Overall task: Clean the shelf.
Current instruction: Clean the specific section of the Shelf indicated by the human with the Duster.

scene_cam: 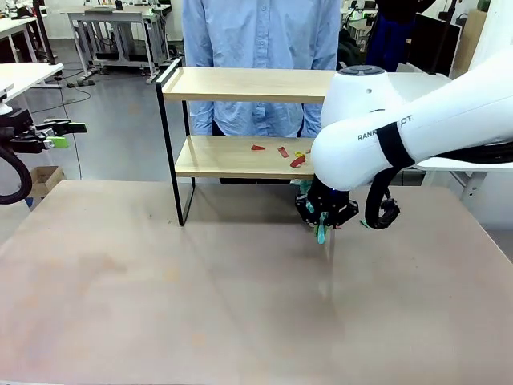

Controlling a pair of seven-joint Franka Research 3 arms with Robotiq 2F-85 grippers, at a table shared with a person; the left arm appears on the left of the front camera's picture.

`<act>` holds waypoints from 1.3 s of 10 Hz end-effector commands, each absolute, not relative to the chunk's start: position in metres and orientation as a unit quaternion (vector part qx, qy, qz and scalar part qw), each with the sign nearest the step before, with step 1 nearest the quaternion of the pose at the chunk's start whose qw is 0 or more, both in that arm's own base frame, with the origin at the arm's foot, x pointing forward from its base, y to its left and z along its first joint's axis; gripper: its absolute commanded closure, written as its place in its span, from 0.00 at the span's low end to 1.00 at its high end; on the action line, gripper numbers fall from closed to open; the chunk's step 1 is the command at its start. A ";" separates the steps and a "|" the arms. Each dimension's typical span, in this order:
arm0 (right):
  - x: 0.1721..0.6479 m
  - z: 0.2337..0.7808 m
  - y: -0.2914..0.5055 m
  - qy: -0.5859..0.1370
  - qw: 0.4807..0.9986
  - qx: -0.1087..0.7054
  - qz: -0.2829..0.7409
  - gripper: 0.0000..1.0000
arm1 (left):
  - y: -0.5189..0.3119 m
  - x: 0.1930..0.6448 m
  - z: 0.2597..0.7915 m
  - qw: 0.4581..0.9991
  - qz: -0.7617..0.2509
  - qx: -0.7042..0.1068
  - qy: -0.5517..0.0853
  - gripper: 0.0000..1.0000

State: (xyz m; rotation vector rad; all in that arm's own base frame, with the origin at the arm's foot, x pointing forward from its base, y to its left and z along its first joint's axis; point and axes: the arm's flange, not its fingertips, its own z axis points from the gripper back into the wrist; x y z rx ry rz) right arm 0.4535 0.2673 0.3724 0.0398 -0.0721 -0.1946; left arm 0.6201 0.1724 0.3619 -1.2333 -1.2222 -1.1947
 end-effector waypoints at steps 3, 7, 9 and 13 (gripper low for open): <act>0.466 0.357 0.264 -0.019 0.994 0.012 -0.103 0.87 | 0.172 0.618 0.365 0.492 -0.494 -0.507 -0.507 0.00; 0.441 0.383 0.236 -0.038 0.998 0.041 -0.019 0.87 | 0.172 0.618 0.365 0.492 -0.494 -0.507 -0.507 0.00; 0.425 0.390 0.227 -0.037 0.998 0.040 0.035 0.87 | 0.172 0.618 0.365 0.492 -0.494 -0.507 -0.507 0.00; 0.400 0.405 0.208 -0.049 0.982 0.058 0.175 0.87 | 0.172 0.618 0.365 0.492 -0.494 -0.507 -0.507 0.00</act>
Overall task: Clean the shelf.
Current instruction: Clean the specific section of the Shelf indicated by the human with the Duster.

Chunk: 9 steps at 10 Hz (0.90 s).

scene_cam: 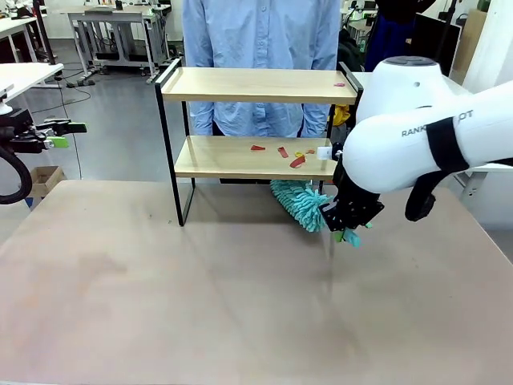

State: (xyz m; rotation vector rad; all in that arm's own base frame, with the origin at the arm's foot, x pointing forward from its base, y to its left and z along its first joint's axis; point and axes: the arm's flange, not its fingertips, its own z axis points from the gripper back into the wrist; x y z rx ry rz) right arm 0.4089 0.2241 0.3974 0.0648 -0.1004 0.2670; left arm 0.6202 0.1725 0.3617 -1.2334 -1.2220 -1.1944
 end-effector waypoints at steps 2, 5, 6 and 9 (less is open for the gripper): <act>0.392 0.413 0.200 -0.051 0.965 0.079 0.243 0.87 | 0.172 0.618 0.365 0.492 -0.494 -0.507 -0.507 0.00; 0.384 0.429 0.181 -0.034 0.944 0.098 0.312 0.87 | 0.172 0.618 0.365 0.492 -0.494 -0.507 -0.507 0.00; 0.380 0.439 0.171 -0.025 0.936 0.097 0.336 0.87 | 0.172 0.618 0.365 0.492 -0.494 -0.507 -0.507 0.00; 0.366 0.481 0.125 -0.024 0.904 0.059 0.423 0.87 | 0.172 0.618 0.365 0.492 -0.494 -0.507 -0.507 0.00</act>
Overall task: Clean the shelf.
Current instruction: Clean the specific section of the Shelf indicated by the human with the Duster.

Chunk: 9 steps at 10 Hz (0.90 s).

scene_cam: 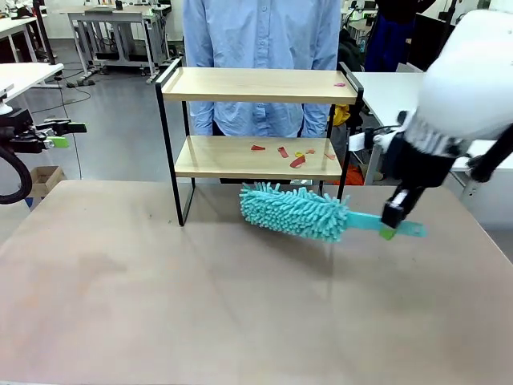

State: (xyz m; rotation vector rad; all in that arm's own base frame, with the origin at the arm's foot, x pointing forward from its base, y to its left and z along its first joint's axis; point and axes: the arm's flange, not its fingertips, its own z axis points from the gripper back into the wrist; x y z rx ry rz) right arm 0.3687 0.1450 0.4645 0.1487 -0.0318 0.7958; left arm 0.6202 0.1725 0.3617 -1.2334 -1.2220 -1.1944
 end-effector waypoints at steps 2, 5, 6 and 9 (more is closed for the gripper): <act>0.353 0.500 0.100 -0.015 0.883 0.029 0.469 0.87 | 0.172 0.618 0.365 0.492 -0.494 -0.507 -0.507 0.00; 0.325 0.516 0.064 0.004 0.870 0.009 0.492 0.87 | 0.172 0.618 0.365 0.492 -0.494 -0.507 -0.507 0.00; 0.319 0.516 0.056 0.006 0.869 -0.001 0.495 0.87 | 0.172 0.618 0.365 0.492 -0.494 -0.507 -0.507 0.00; 0.320 0.519 0.060 0.011 0.875 0.004 0.485 0.87 | 0.172 0.618 0.365 0.492 -0.494 -0.507 -0.507 0.00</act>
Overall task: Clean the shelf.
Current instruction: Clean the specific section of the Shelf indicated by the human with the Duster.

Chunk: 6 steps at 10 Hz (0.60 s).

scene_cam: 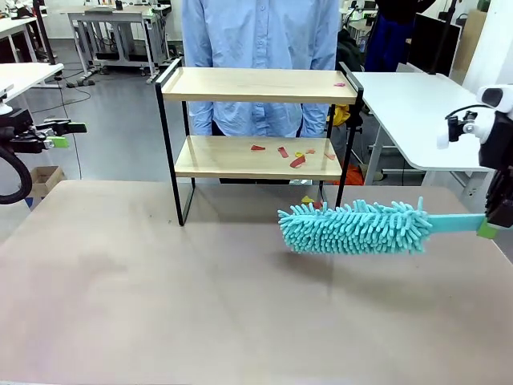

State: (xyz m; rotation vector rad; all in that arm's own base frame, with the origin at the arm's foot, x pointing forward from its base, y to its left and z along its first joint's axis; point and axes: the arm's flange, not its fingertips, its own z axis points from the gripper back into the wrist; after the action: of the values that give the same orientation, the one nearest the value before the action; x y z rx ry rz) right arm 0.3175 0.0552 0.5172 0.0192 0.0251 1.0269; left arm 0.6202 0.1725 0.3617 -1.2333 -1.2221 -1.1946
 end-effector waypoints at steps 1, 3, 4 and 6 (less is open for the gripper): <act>0.320 0.519 0.060 0.011 0.875 0.004 0.485 0.87 | 0.172 0.618 0.365 0.492 -0.494 -0.507 -0.507 0.00; 0.320 0.519 0.060 0.011 0.875 0.004 0.485 0.87 | 0.172 0.618 0.365 0.492 -0.494 -0.507 -0.507 0.00; 0.320 0.519 0.060 0.011 0.875 0.004 0.485 0.87 | 0.172 0.618 0.365 0.492 -0.494 -0.507 -0.507 0.00; 0.320 0.519 0.060 0.011 0.875 0.004 0.485 0.87 | 0.172 0.618 0.365 0.492 -0.494 -0.507 -0.507 0.00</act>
State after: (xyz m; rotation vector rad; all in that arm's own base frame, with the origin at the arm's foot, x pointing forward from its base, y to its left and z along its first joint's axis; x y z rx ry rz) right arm 0.3178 0.0572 0.5160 0.0174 0.0296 1.0281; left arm 0.6202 0.1725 0.3617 -1.2333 -1.2221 -1.1946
